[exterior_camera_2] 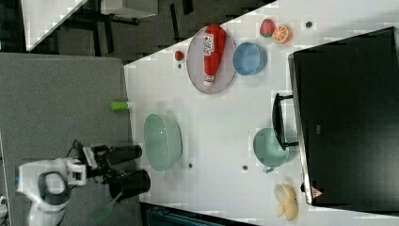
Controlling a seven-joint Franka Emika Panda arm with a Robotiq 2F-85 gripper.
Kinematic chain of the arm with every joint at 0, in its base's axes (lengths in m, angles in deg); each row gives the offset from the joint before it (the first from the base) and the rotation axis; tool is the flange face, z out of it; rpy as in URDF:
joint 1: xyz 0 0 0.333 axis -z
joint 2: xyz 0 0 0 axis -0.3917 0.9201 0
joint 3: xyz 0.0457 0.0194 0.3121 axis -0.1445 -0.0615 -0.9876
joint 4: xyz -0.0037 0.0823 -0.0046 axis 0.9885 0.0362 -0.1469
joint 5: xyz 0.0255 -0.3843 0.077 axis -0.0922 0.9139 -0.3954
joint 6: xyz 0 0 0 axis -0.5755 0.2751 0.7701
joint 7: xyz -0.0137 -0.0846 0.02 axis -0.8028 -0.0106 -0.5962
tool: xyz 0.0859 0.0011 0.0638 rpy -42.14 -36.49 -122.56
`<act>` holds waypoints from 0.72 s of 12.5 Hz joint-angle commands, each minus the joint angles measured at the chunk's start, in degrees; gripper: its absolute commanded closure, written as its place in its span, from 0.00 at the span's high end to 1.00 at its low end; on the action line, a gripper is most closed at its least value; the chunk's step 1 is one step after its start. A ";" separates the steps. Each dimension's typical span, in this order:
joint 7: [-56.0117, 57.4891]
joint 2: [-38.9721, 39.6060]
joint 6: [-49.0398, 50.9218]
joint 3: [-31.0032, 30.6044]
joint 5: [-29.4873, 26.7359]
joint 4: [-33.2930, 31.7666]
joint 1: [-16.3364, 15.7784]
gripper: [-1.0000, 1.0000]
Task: Drag strainer left to right.
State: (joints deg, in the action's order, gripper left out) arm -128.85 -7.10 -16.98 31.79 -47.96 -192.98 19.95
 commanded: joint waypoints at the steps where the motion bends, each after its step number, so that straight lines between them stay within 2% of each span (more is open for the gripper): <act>1: -17.92 5.93 -9.09 1.16 1.10 -4.43 1.93 1.00; 4: -24.38 13.31 -18.03 1.38 3.79 -6.25 1.90 1.00; 9: -31.83 22.91 -25.66 4.00 11.40 -6.02 1.06 1.00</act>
State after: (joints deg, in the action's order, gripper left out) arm -155.09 18.36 -41.74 36.77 -37.90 -199.58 20.49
